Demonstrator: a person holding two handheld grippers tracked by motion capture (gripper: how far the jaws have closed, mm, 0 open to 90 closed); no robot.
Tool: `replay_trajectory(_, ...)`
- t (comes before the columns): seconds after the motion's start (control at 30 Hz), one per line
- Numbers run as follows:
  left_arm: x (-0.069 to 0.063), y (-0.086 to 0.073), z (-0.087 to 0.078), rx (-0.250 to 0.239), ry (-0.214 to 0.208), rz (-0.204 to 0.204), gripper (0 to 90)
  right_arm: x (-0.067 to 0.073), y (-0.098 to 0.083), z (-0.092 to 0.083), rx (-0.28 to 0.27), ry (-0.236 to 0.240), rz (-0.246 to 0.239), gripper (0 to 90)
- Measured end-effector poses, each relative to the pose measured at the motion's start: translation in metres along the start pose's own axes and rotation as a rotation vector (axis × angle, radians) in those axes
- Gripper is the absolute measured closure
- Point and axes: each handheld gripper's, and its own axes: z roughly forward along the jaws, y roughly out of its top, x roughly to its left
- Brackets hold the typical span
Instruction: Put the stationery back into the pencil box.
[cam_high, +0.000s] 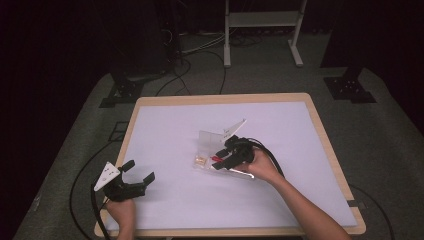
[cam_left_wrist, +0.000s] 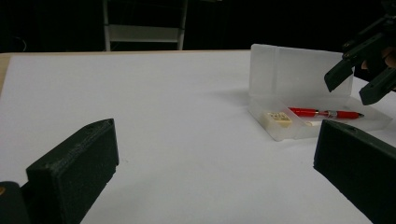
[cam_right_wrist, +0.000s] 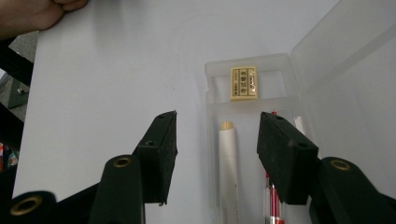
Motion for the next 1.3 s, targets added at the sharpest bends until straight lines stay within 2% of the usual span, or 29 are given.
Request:
replay_trajectory(0.3,0.000,0.000,0.000,0.002,0.002,0.004,0.0,0.000,-0.011,-0.011,-0.006,-0.005,0.014,43.0)
replay_trajectory(0.4,0.000,0.000,0.000,0.003,0.003,0.005,0.0,-0.001,-0.015,-0.015,-0.014,-0.001,0.033,40.6)
replay_trajectory(0.47,-0.001,0.000,0.001,0.004,0.003,0.005,0.0,-0.001,-0.018,-0.018,-0.007,-0.013,0.035,39.6)
replay_trajectory(0.87,-0.001,0.000,0.001,0.005,0.003,0.007,0.0,-0.001,-0.034,-0.027,-0.017,-0.007,0.054,36.5)
replay_trajectory(1.03,-0.001,0.000,0.000,0.004,0.004,0.004,0.0,-0.001,-0.042,-0.033,-0.039,-0.009,0.065,35.6)
replay_trajectory(1.13,-0.001,0.000,0.001,0.005,0.006,0.001,0.0,-0.001,-0.046,-0.035,-0.022,-0.010,0.063,34.7)
replay_trajectory(1.3,-0.001,0.000,0.001,0.008,0.008,0.001,0.0,-0.001,-0.054,-0.044,-0.059,-0.003,0.087,32.0)
